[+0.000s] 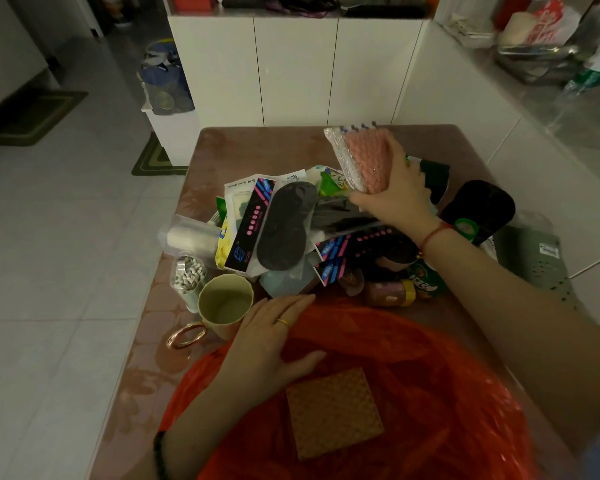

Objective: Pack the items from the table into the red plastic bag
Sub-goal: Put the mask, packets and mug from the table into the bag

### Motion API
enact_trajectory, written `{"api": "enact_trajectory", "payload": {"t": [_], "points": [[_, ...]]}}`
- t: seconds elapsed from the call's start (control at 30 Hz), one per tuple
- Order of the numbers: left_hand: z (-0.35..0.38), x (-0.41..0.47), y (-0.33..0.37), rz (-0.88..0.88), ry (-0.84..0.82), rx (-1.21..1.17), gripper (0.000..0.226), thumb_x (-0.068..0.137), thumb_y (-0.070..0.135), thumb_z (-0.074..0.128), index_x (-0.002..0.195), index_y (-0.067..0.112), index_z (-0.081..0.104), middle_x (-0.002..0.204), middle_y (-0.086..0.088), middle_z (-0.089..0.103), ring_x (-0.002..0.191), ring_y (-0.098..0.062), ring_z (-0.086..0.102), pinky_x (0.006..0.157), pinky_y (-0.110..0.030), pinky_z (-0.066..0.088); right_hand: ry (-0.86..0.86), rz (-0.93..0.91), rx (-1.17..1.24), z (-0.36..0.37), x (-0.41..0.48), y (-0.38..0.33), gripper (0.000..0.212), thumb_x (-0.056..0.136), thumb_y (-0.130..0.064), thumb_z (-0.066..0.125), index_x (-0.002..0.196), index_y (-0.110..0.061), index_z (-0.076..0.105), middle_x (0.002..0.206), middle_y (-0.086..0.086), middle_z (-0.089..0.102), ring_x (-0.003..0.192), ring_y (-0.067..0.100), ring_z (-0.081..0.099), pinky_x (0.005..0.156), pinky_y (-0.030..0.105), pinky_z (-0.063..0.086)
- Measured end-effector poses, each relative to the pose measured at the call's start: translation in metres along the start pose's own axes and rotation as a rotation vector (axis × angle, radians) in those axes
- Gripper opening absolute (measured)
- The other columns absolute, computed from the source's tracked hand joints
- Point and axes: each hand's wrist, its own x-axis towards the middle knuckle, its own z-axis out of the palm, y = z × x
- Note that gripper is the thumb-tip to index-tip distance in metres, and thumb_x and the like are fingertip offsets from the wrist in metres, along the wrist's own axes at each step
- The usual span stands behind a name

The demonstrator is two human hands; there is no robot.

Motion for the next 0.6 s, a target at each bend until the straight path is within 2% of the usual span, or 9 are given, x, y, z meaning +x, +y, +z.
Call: {"api": "enact_trajectory", "payload": {"t": [0.07,0.13,0.17,0.2,0.27,0.37,0.47,0.53,0.6], "points": [[0.0,-0.006,-0.003,-0.014,-0.012,0.063,0.07,0.074,0.057,0.051,0.136,0.027,0.038,0.13,0.004,0.056,0.12,-0.006,0.043,0.102,-0.038,0.038,-0.046,-0.155,0.227,-0.017,-0.038,-0.009,0.104,0.064,-0.033,0.076,0.145,-0.034,0.011,0.138,0.007,0.032,0.123,0.023,0.038,0.101,0.047,0.04],[0.0,-0.012,-0.008,-0.041,-0.026,0.119,0.068,0.075,0.056,0.049,0.136,0.026,0.04,0.128,0.002,0.058,0.117,-0.014,0.052,0.1,-0.038,0.04,-0.266,-0.261,0.441,-0.029,-0.09,-0.008,0.1,0.068,-0.022,0.077,0.145,-0.035,0.014,0.138,-0.006,0.029,0.113,0.006,0.044,0.089,0.031,0.052],[-0.002,-0.014,-0.01,-0.056,-0.041,0.138,0.066,0.076,0.055,0.048,0.134,0.024,0.043,0.126,0.0,0.059,0.115,-0.017,0.055,0.098,-0.038,0.041,-0.4,-0.304,0.471,-0.03,-0.118,-0.001,0.098,0.069,-0.022,0.076,0.144,-0.04,0.014,0.139,-0.01,0.027,0.114,0.003,0.044,0.087,0.026,0.053],[-0.003,-0.016,-0.012,-0.064,-0.056,0.147,0.063,0.076,0.052,0.046,0.131,0.021,0.048,0.124,-0.002,0.061,0.112,-0.021,0.058,0.096,-0.04,0.043,-0.513,-0.352,0.411,-0.029,-0.145,0.006,0.097,0.07,-0.026,0.075,0.142,-0.047,0.014,0.142,-0.013,0.025,0.121,0.002,0.04,0.093,0.022,0.049],[-0.006,-0.018,-0.014,-0.087,-0.09,0.12,0.062,0.072,0.046,0.04,0.122,0.013,0.057,0.117,-0.009,0.065,0.104,-0.028,0.062,0.09,-0.043,0.049,-0.66,-0.433,0.195,-0.02,-0.189,0.027,0.094,0.071,-0.036,0.073,0.135,-0.061,0.008,0.145,-0.019,0.02,0.132,-0.004,0.024,0.106,0.015,0.031],[-0.009,-0.02,-0.018,-0.128,-0.165,0.089,0.06,0.077,0.036,0.043,0.134,0.015,0.046,0.122,-0.01,0.062,0.11,-0.026,0.059,0.093,-0.041,0.048,-0.821,-0.436,-0.002,0.001,-0.231,0.056,0.097,0.071,-0.036,0.07,0.122,-0.075,-0.003,0.138,-0.035,0.006,0.13,-0.013,0.014,0.102,0.001,0.01],[-0.01,-0.024,-0.022,-0.153,-0.192,0.051,0.047,0.085,0.017,0.052,0.132,0.017,0.047,0.118,-0.008,0.063,0.108,-0.023,0.059,0.094,-0.032,0.046,-0.914,-0.458,-0.173,0.016,-0.252,0.065,0.093,0.072,-0.035,0.065,0.113,-0.081,-0.006,0.14,-0.026,0.005,0.128,-0.008,0.001,0.106,0.016,0.002],[-0.012,-0.025,-0.021,-0.188,-0.205,0.002,0.04,0.086,0.01,0.053,0.126,0.015,0.053,0.113,-0.008,0.065,0.106,-0.021,0.06,0.092,-0.029,0.043,-0.904,-0.485,-0.242,0.025,-0.254,0.064,0.088,0.073,-0.033,0.062,0.121,-0.073,0.0,0.149,-0.015,0.007,0.128,-0.006,-0.006,0.107,0.023,-0.006],[-0.013,-0.026,-0.021,-0.195,-0.192,-0.056,0.037,0.085,0.014,0.05,0.121,0.014,0.057,0.109,-0.008,0.068,0.103,-0.02,0.061,0.088,-0.023,0.042,-0.843,-0.507,-0.315,0.039,-0.25,0.064,0.085,0.076,-0.033,0.059,0.128,-0.063,-0.001,0.156,-0.007,0.003,0.132,-0.002,-0.009,0.109,0.03,-0.013]]}}
